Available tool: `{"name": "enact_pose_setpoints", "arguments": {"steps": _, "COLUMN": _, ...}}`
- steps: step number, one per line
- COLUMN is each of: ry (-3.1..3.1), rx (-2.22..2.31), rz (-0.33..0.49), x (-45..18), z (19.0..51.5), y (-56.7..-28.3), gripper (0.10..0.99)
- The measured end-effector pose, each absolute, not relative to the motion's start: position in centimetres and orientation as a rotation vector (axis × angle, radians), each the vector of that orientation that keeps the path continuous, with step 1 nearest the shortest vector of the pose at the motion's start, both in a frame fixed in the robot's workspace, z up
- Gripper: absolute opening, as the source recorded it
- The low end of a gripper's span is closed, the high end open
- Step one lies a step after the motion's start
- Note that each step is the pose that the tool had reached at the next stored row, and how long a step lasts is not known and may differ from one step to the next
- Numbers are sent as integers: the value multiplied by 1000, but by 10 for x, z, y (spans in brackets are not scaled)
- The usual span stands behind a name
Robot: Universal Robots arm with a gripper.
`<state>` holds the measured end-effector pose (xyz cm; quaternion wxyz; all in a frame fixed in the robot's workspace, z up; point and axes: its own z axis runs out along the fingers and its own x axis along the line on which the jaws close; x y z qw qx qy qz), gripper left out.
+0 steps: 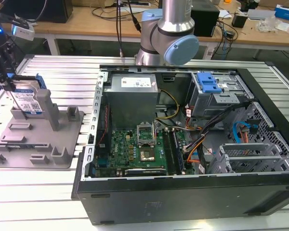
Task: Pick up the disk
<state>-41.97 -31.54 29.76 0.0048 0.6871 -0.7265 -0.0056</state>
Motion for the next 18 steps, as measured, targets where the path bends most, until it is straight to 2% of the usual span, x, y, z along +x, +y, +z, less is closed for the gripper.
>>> {"name": "enact_pose_setpoints", "arguments": {"steps": 9, "ry": -2276, "rx": 2152, "rz": -17, "x": -420, "z": 299, "y": -315, "gripper": 369}}
{"name": "enact_pose_setpoints", "arguments": {"steps": 18, "ry": -2271, "rx": 2157, "rz": -17, "x": -420, "z": 344, "y": -315, "gripper": 369}}
